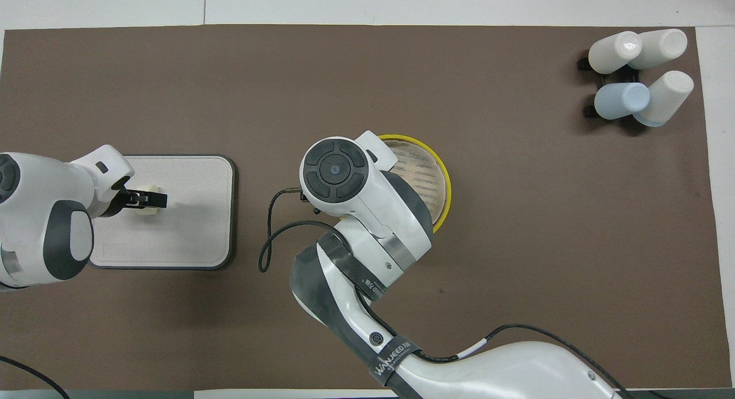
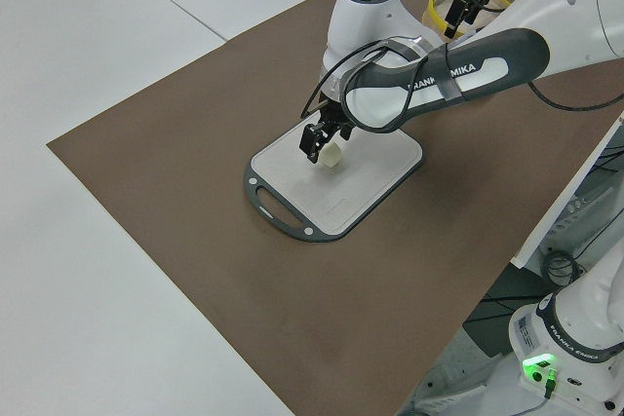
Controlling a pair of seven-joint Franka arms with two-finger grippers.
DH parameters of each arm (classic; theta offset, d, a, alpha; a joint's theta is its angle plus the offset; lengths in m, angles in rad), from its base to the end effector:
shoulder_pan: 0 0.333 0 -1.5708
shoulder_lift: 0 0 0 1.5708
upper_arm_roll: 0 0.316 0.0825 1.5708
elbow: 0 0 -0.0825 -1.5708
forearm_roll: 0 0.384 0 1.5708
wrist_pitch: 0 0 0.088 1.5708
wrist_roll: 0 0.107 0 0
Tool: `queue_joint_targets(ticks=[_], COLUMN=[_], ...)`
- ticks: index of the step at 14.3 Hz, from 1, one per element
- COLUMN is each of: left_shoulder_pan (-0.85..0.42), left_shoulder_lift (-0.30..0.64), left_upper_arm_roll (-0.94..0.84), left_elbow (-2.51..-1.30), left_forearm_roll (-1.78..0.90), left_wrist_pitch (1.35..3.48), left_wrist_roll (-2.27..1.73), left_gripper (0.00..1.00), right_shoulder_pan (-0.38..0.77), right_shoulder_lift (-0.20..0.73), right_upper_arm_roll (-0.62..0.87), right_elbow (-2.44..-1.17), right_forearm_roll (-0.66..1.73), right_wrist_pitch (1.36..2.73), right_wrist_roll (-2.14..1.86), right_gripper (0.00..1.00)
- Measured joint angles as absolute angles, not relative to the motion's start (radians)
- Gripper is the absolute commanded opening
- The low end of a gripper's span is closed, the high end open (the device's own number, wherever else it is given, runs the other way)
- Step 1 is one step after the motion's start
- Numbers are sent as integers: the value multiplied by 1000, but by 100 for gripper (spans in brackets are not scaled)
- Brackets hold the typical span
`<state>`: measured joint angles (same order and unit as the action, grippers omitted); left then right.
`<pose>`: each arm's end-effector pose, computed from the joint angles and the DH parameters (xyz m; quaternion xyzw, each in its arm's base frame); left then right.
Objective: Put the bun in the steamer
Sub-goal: 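Grasp the cream bun with the left gripper and lift it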
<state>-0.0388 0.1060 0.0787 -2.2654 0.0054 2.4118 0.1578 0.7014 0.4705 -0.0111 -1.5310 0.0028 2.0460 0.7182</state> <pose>0.5339 0.0212 0.3171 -0.9979 0.0612 -0.0197 0.0080 0.5334 0.4422 0.3889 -0.9997 0.0139 -0.0178 0.0135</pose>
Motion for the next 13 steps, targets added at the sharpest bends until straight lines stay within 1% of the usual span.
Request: queue_joint_targets(ticks=[1,2,4,5,6,7,8,9,11,13], left_shoulder_pan=[-39,-39,-39,-39,-39,-39,-39,-39,-39,-41], left_shoulder_lift=[118,128,137,137,137,137,137,137,137,133], left_upper_arm_roll=[78,77,76,76,76,76,76,76,73,68], left_elbow=[-2266,-2266,-2266,-2266,-2266,-2266,-2266,-2265,-2264,-2259], left_forearm_roll=[5,5,5,5,5,5,5,5,5,5], left_wrist_pitch=[2426,2436,2442,2442,2442,2442,2441,2439,2434,2416], left_wrist_roll=[158,158,158,158,158,158,158,158,158,158], left_gripper=[100,98,90,84,75,62,51,42,40,34], right_shoulder_pan=[703,703,704,710,718,724,724,719,678,607], right_shoulder_lift=[476,478,479,480,481,484,491,498,505,503], right_upper_arm_roll=[-11,-11,-9,-4,-2,-2,-5,-11,-16,-19], right_elbow=[-1531,-1530,-1526,-1521,-1516,-1505,-1477,-1436,-1361,-1322], right_forearm_roll=[2,0,-19,-44,-71,-85,-94,-99,-103,-100], right_wrist_pitch=[2048,2049,2053,2055,2052,2042,2012,1972,1919,1905], right_wrist_roll=[718,718,718,718,718,718,718,718,674,595], right_gripper=[10,0,0,0,0,0,0,0,0,0])
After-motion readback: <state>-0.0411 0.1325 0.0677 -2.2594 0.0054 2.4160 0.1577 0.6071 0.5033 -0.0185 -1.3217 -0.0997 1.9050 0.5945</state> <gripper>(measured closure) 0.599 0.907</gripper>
